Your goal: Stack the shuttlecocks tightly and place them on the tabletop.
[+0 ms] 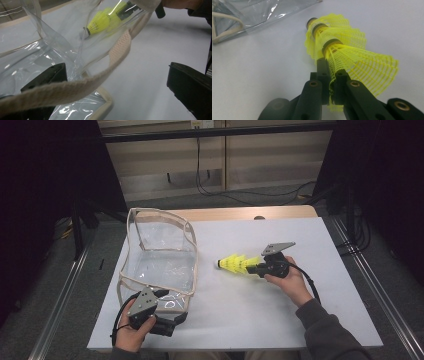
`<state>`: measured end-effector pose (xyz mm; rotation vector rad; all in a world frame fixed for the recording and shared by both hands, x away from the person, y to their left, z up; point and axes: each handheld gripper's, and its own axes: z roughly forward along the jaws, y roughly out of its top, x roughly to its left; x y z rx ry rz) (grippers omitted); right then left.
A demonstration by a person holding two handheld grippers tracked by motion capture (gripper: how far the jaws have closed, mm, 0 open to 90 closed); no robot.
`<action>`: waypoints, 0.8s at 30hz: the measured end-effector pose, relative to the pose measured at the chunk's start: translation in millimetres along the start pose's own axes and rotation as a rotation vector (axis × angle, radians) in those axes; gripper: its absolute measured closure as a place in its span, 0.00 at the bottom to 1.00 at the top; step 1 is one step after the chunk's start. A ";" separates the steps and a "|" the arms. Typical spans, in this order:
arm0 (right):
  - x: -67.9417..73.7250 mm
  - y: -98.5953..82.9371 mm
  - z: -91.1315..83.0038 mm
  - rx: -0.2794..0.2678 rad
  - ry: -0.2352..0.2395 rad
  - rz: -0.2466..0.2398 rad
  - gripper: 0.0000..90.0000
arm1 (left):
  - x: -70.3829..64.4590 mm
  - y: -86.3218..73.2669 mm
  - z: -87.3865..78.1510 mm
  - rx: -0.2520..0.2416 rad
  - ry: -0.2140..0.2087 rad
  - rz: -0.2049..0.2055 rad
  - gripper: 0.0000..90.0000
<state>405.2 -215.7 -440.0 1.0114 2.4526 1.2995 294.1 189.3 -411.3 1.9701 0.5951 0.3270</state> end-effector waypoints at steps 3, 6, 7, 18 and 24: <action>0.3 0.0 1.5 -0.005 0.003 0.003 0.97 | 0.0 0.0 0.0 0.000 0.000 0.000 0.03; 1.6 -0.7 4.6 0.004 0.005 -0.003 0.97 | -0.2 -0.1 0.6 -0.003 -0.001 -0.004 0.03; 1.8 -1.0 5.8 0.006 0.005 -0.008 0.97 | -0.2 -0.1 0.6 -0.004 -0.001 -0.004 0.03; 6.8 0.4 11.3 -0.018 0.011 0.001 0.97 | -0.3 -0.2 0.6 -0.003 -0.002 -0.004 0.03; 9.3 1.0 12.1 -0.029 0.006 0.009 0.97 | -0.5 -0.4 0.8 -0.003 -0.001 -0.003 0.03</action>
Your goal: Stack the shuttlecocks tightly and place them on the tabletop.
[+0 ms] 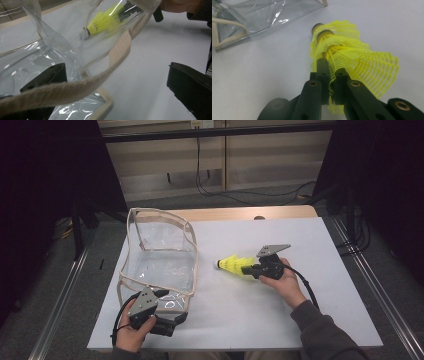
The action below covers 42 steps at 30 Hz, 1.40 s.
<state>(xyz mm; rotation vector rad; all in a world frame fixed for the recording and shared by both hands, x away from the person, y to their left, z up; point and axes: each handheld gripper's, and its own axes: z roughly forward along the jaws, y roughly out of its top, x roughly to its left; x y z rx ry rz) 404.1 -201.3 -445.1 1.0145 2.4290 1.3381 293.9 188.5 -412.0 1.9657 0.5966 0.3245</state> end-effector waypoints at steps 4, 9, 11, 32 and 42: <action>0.9 -0.7 1.5 0.000 -0.003 0.005 0.96 | -0.1 0.0 0.0 0.000 0.001 0.000 0.03; 0.9 -2.0 2.6 0.009 0.000 0.018 0.92 | -0.4 -0.2 0.3 -0.002 0.004 0.001 0.03; 0.7 -2.4 2.8 0.014 -0.005 0.017 0.91 | -0.3 -0.2 0.1 0.001 0.005 0.004 0.03; 2.7 -6.4 -6.2 0.058 0.022 0.012 0.93 | -0.6 0.0 0.0 -0.001 0.004 -0.001 0.04; 8.5 -2.6 -7.2 0.031 0.050 0.019 0.96 | 0.2 0.2 -0.3 0.002 0.002 0.003 0.03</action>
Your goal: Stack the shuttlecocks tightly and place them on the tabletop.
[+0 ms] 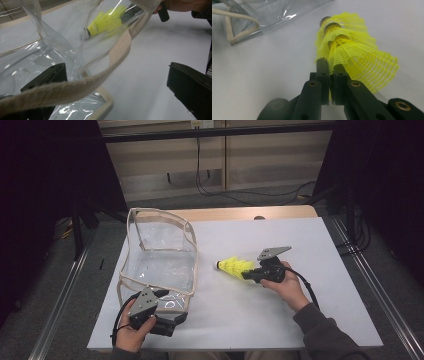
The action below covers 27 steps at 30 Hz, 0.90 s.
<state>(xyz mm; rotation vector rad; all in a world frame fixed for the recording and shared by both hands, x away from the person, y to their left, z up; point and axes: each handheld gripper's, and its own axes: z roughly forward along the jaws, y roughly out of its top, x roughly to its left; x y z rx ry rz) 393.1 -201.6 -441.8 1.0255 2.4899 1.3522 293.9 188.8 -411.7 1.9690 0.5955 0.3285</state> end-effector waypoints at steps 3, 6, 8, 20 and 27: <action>3.2 1.6 0.4 0.004 0.008 -0.004 0.94 | 0.2 0.1 -0.1 0.002 0.000 0.002 0.03; 4.8 1.1 2.6 0.014 0.006 -0.006 0.91 | 0.2 0.2 -0.1 0.002 0.001 0.002 0.03; 5.4 0.6 4.0 0.018 0.006 -0.007 0.89 | -0.2 0.1 -0.1 0.000 0.001 -0.002 0.03; 5.9 -0.6 5.1 0.008 -0.006 0.024 0.72 | 0.0 0.1 0.3 -0.003 0.000 -0.001 0.03; 10.7 1.3 9.0 -0.013 -0.009 0.054 0.62 | -0.1 0.0 0.3 -0.004 -0.002 -0.003 0.03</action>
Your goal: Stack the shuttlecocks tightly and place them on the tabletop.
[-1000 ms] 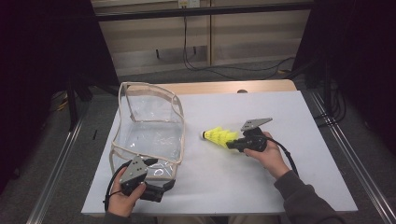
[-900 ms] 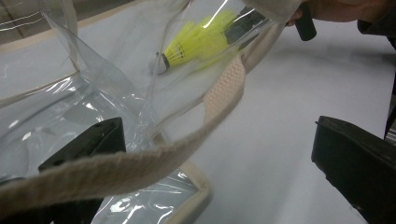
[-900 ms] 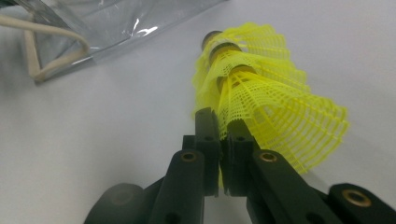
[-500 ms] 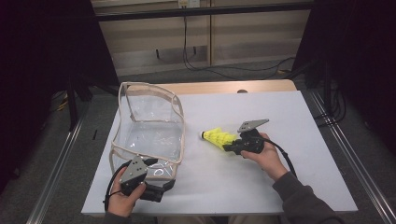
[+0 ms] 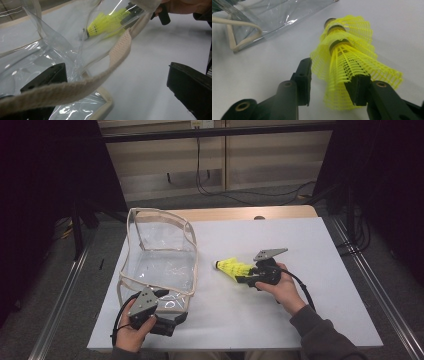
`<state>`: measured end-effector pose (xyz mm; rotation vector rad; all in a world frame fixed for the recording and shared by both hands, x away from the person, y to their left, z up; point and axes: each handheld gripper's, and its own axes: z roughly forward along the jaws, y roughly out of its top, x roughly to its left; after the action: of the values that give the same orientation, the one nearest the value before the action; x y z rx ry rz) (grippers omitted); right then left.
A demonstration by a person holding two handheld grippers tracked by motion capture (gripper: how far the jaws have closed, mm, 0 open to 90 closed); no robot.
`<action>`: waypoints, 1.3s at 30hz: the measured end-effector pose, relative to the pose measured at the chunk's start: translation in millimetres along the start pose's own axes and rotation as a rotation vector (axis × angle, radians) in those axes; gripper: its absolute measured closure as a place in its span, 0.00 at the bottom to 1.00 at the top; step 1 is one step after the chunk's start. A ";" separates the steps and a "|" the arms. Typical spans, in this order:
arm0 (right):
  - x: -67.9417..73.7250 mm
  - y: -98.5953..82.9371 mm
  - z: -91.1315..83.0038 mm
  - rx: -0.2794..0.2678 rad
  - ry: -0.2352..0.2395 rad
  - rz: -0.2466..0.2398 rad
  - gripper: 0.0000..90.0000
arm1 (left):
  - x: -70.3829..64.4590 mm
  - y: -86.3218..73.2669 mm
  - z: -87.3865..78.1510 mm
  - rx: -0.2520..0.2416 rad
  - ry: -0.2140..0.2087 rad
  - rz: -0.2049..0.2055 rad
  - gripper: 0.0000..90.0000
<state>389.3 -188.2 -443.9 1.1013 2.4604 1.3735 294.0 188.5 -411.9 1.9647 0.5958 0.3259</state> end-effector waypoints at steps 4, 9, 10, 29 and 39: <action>1.6 0.5 1.5 -0.001 0.005 -0.001 0.60 | 0.3 0.2 -0.6 0.005 0.002 0.004 0.03; 0.6 0.8 -1.8 -0.001 0.007 0.005 0.58 | 0.0 0.1 -0.6 0.003 0.003 0.000 0.04; 0.9 0.8 -2.3 0.001 0.008 0.012 0.57 | 0.1 0.1 -0.4 0.001 0.002 0.001 0.04; 12.1 2.9 9.6 -0.030 -0.029 0.027 0.42 | -0.6 0.1 0.2 -0.002 0.005 0.002 0.04; 14.9 6.2 13.5 -0.041 -0.053 0.058 0.26 | -0.5 0.4 0.0 0.001 0.002 -0.002 0.03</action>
<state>387.5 -167.3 -443.5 1.1923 2.3708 1.3855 293.7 188.1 -411.5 1.9652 0.5994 0.3262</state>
